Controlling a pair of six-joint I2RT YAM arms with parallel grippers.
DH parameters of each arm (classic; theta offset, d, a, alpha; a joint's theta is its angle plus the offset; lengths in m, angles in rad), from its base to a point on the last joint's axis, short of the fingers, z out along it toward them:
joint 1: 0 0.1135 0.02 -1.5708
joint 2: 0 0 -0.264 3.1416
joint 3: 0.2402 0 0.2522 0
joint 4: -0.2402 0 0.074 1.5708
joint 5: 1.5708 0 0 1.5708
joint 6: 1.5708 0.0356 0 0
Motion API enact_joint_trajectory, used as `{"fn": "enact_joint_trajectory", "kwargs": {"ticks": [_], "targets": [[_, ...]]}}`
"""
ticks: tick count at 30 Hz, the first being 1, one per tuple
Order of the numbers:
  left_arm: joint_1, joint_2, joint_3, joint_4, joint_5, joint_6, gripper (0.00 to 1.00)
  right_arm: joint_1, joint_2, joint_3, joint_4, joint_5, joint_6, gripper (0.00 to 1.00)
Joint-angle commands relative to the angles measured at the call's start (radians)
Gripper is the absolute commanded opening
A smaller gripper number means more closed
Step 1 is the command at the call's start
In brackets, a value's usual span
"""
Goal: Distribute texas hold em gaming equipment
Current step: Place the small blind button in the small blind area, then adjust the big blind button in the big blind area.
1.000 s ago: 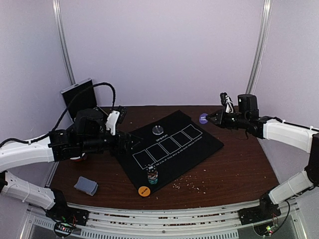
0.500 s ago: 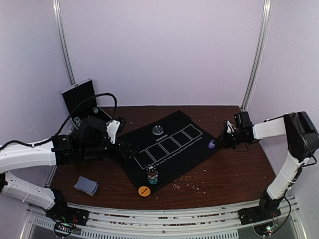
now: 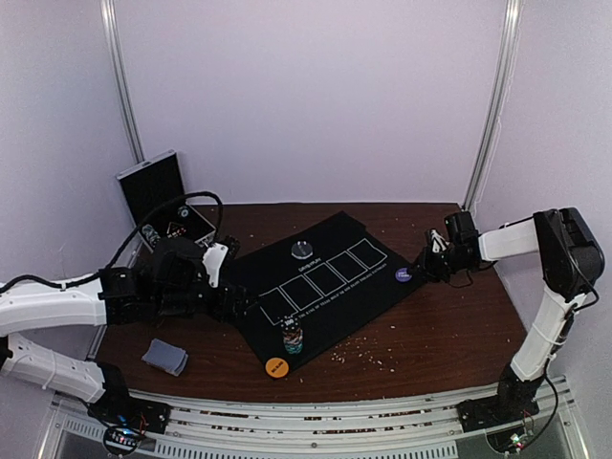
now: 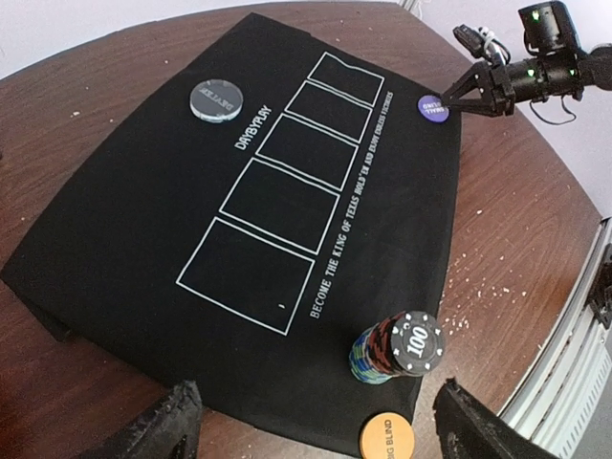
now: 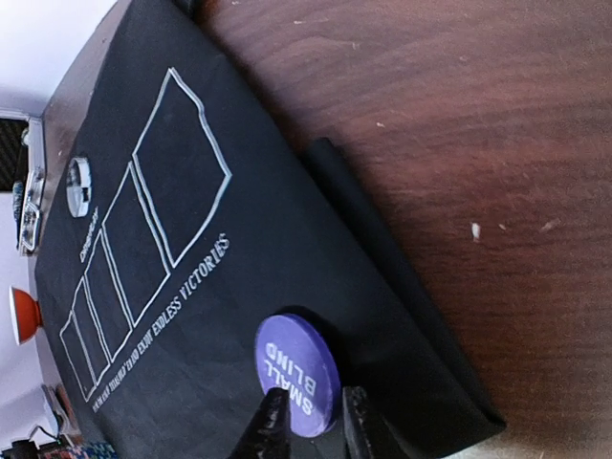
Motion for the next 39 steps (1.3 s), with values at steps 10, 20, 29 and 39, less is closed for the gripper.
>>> {"fn": "enact_joint_trajectory", "kwargs": {"ticks": [10,20,29,39], "targets": [[-0.333,0.126,0.004,-0.143,-0.171,0.002,0.98,0.002,-0.183,0.051,-0.215,0.232,-0.119,0.55],[-0.405,0.309,0.000,-0.027,-0.181,0.118,0.98,0.009,-0.323,0.002,-0.229,0.206,-0.129,0.56],[-0.369,0.398,0.000,0.044,-0.127,0.078,0.92,0.009,-0.341,-0.033,-0.226,0.198,-0.130,0.56],[-0.288,0.386,-0.036,0.087,-0.023,0.121,0.89,0.009,-0.341,-0.047,-0.228,0.191,-0.132,0.56]]}}
